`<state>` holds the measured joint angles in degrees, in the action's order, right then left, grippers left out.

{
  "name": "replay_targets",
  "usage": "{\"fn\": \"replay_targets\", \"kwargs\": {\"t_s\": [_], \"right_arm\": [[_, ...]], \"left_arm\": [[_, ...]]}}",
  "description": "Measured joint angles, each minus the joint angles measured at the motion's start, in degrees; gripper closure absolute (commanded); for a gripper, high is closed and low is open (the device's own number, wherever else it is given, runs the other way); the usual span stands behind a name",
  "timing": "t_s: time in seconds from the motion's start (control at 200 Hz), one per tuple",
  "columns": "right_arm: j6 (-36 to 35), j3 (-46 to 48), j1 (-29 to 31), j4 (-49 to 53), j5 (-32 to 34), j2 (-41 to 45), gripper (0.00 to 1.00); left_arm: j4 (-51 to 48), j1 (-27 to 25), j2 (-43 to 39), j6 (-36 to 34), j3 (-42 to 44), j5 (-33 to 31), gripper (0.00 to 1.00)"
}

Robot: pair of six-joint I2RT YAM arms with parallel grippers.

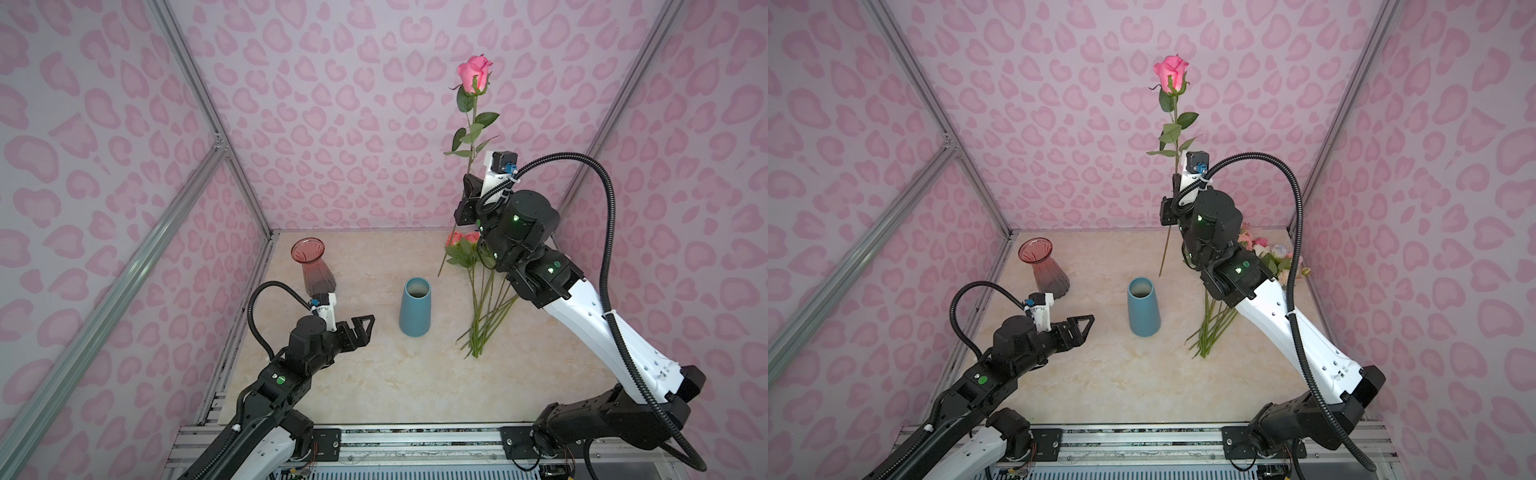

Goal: Arrange the flowers into the vase
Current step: 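Lift the pink rose upward out of the bunch with the right gripper, then move the pink rose over the teal vase and lower its stem inside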

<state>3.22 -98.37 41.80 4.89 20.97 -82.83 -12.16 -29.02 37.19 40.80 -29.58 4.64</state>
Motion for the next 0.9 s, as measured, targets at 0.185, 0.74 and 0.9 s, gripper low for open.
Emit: {"fn": "replay_targets", "kwargs": {"t_s": [0.185,0.74,0.9], "right_arm": [[-0.4,-0.2,2.6,-2.1,0.1,-2.4,0.97],[-0.7,21.8,8.4,-11.5,3.8,-1.1,0.95],[1.4,26.8,9.5,-12.6,3.0,-0.5,0.92]], "left_arm": [[-0.3,0.0,-1.1,0.0,0.0,0.5,0.00],[-1.5,0.0,-2.9,0.8,2.6,1.0,0.01],[-1.4,0.0,-2.1,1.2,2.8,1.0,0.01]]}}
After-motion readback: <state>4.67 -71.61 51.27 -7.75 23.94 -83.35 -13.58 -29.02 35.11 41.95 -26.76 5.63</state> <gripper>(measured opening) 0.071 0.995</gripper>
